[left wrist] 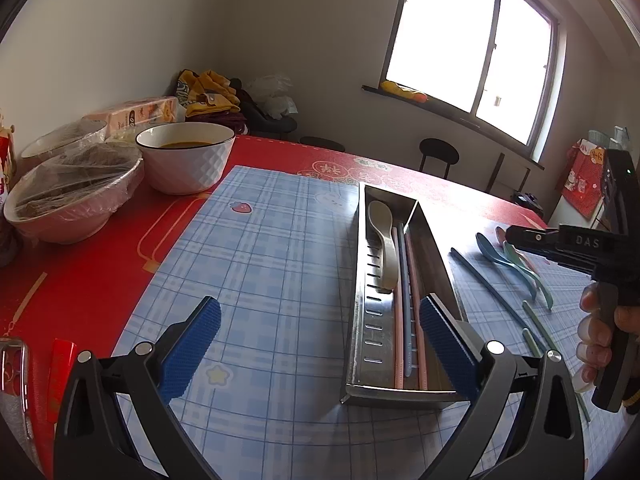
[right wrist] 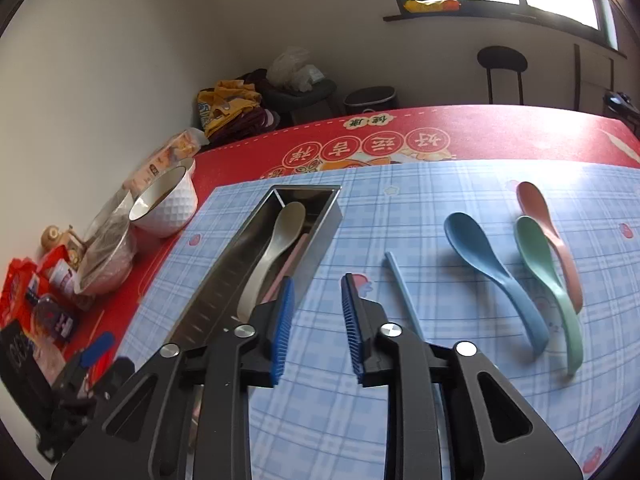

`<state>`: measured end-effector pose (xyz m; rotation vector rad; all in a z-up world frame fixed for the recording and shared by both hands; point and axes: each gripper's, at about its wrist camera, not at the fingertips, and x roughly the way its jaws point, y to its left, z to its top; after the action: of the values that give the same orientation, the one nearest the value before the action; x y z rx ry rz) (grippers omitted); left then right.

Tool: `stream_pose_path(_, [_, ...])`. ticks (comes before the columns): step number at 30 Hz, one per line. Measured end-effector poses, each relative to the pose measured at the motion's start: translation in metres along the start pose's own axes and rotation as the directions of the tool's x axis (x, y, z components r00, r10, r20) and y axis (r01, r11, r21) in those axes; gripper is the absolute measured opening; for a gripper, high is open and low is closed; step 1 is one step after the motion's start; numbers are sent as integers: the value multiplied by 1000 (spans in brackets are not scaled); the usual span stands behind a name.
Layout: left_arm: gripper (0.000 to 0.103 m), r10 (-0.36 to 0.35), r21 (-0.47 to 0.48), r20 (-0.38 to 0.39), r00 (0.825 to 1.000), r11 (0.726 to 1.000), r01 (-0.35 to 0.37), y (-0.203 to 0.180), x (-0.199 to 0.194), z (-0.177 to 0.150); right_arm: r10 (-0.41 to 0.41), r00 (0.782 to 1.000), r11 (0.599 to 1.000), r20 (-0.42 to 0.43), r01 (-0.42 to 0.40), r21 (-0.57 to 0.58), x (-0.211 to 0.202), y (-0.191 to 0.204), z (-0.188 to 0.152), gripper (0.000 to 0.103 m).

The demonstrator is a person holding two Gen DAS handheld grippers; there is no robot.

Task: Organize utensils
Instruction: 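Close left tool on a light green chopstick while right tool moves toward spoons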

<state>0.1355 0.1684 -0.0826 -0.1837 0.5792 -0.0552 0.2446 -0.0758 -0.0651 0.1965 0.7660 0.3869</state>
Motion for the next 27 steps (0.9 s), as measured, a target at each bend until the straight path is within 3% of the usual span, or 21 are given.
stream_pose_path(5, [97,17,-4,1,1000,1000,-17,0,0,0,31,999,999,17,-31,5,-35,-42,-29,48])
stream_pose_path(10, [97,66,6,25,997,998,-67,-3,-4,0,-7,1000,999,15,7,-33,-64,-71,-59,52])
stream_pose_path(16, [97,117,131,109,987,983,-131,-36,-30,6,-80,996,996,40,81,-32,-88,-102,-74,53])
stream_pose_path(22, [97,7,163,131,991,986,-28,-96,-63,7,-152,987,988,51,154,-33,-96,-118,-86,53])
stream_pose_path(27, [97,-64,257,42,997,965,51,-161,-53,-12,-140,988,990,66,141,-4,-100,-126,-92,53])
